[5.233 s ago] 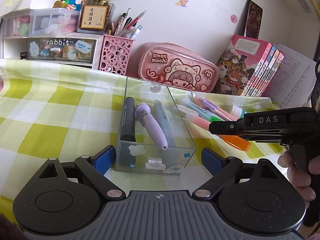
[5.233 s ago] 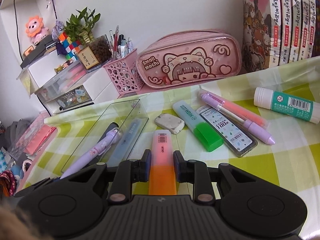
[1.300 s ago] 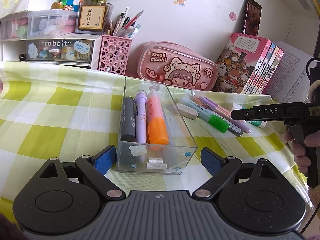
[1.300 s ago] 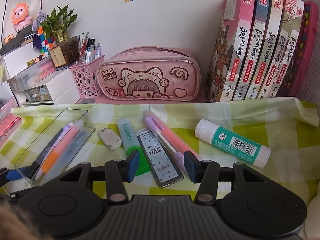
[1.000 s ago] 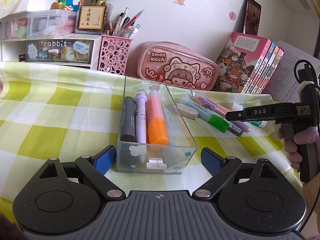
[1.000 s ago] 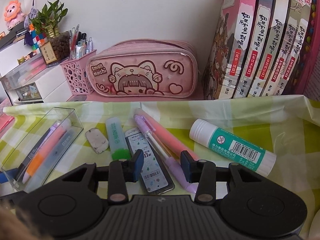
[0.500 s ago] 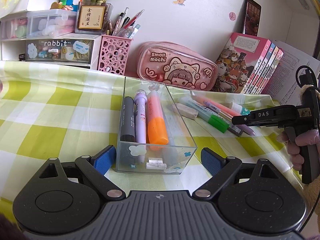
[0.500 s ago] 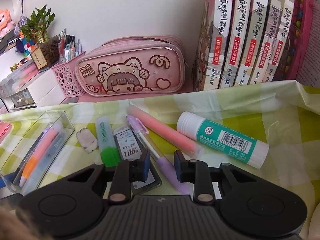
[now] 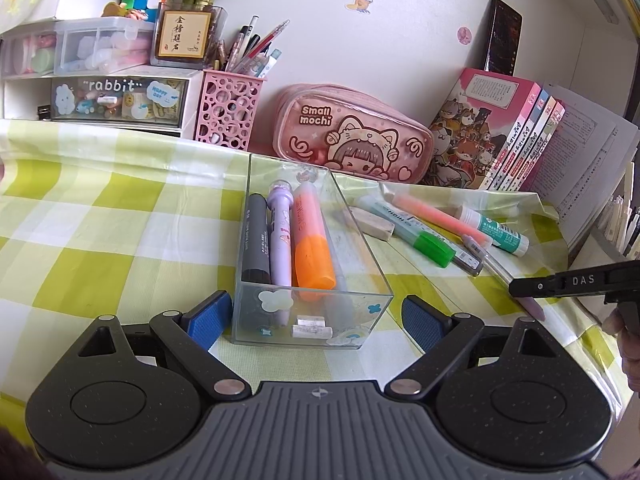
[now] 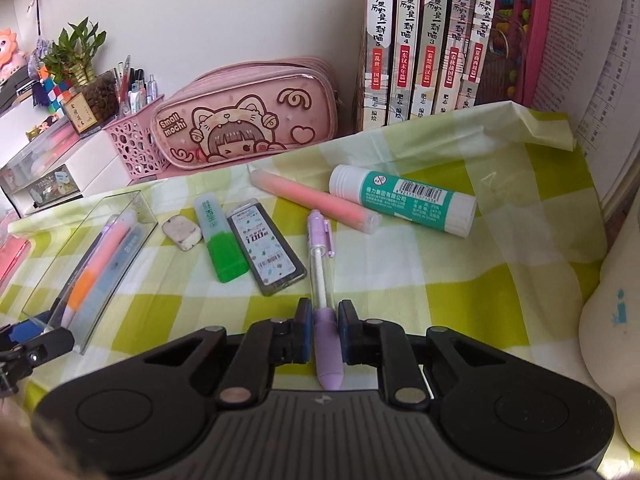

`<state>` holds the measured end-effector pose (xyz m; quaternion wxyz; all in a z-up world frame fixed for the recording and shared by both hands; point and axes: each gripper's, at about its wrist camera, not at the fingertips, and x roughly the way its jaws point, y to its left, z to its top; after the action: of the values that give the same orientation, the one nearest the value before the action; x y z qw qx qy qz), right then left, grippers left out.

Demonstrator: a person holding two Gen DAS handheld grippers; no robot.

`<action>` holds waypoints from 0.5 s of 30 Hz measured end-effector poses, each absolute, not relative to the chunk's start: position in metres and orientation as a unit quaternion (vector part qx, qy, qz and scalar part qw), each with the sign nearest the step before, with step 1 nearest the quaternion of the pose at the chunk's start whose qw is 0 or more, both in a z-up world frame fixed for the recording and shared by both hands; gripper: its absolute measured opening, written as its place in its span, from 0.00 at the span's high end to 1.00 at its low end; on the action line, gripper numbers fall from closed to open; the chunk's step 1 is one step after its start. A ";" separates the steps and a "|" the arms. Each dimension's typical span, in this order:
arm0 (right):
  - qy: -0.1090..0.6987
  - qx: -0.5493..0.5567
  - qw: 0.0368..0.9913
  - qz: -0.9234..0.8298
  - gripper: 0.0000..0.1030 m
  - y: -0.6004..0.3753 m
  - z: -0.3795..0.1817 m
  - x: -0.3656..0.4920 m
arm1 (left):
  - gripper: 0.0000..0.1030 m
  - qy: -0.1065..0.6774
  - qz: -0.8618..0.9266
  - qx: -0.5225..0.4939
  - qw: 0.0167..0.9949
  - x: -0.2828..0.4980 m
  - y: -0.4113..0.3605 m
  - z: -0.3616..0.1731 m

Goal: Organize stationery
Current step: 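Grasp the lavender pen with the right gripper and lift it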

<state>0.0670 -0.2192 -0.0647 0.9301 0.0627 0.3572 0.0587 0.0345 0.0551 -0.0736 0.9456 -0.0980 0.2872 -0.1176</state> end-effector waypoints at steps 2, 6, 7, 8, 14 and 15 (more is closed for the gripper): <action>0.364 0.054 0.928 0.064 0.54 -0.216 -0.064 0.056 | 0.14 0.287 -0.117 -0.098 0.946 0.034 0.055 -0.074; 0.378 0.046 0.921 0.079 0.53 -0.212 -0.061 0.053 | 0.14 0.287 -0.117 -0.097 0.946 0.034 0.055 -0.074; 0.378 0.048 0.921 0.077 0.53 -0.213 -0.060 0.056 | 0.14 0.287 -0.117 -0.097 0.946 0.034 0.055 -0.074; 0.378 0.050 0.922 0.072 0.52 -0.213 -0.060 0.059 | 0.14 0.287 -0.117 -0.098 0.946 0.034 0.055 -0.074; 0.381 0.042 0.921 0.067 0.51 -0.208 -0.060 0.080 | 0.14 0.287 -0.116 -0.097 0.946 0.034 0.055 -0.073; 0.381 0.040 0.921 0.067 0.51 -0.206 -0.060 0.083 | 0.14 0.288 -0.116 -0.096 0.946 0.034 0.055 -0.073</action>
<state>0.0827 -0.2064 -0.0600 0.9213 0.0395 0.3810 0.0667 0.0344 0.0545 -0.0735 0.9458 -0.0962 0.2876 -0.1162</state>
